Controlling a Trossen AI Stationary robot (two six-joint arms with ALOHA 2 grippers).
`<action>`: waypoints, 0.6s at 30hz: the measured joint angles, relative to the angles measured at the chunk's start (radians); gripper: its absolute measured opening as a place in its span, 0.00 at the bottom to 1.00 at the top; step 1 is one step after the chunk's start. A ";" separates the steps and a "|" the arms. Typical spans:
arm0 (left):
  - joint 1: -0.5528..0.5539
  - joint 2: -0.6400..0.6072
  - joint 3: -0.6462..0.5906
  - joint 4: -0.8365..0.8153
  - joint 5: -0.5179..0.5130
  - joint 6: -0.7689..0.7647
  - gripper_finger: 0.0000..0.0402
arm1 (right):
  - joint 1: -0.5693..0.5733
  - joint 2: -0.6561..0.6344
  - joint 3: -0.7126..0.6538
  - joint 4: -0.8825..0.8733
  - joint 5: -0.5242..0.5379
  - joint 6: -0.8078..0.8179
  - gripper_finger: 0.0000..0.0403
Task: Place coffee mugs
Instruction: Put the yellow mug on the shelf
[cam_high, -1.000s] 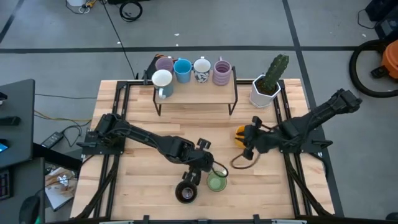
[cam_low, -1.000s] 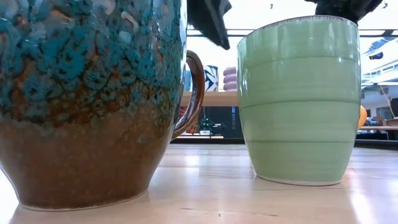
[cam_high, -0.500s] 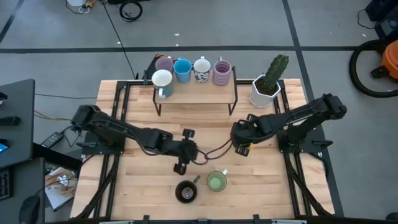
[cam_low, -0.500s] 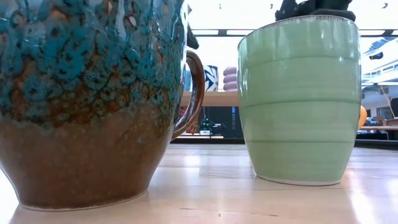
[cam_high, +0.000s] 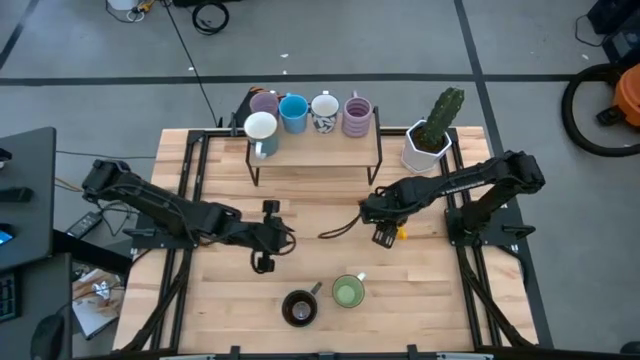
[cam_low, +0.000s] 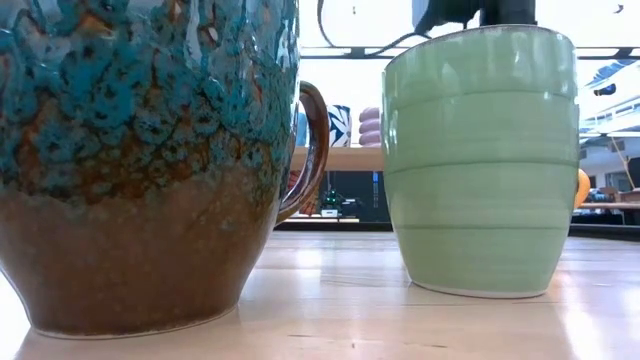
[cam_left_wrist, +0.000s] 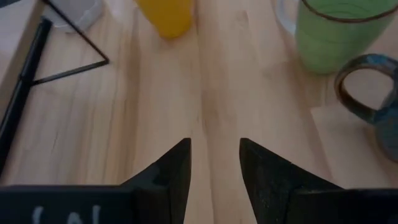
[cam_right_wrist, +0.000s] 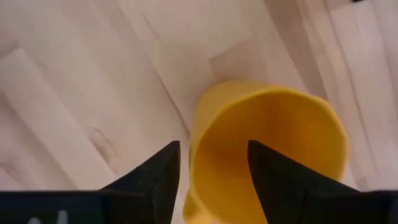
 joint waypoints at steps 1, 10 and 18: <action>0.000 -0.017 -0.019 0.011 -0.010 -0.003 0.35 | -0.006 0.009 -0.001 0.002 0.000 0.001 0.46; -0.007 -0.117 -0.171 0.190 -0.032 -0.021 0.35 | -0.029 0.042 -0.001 0.024 -0.036 0.008 0.27; -0.011 -0.122 -0.300 0.396 -0.035 -0.065 0.35 | -0.035 0.040 0.000 0.050 -0.052 0.032 0.05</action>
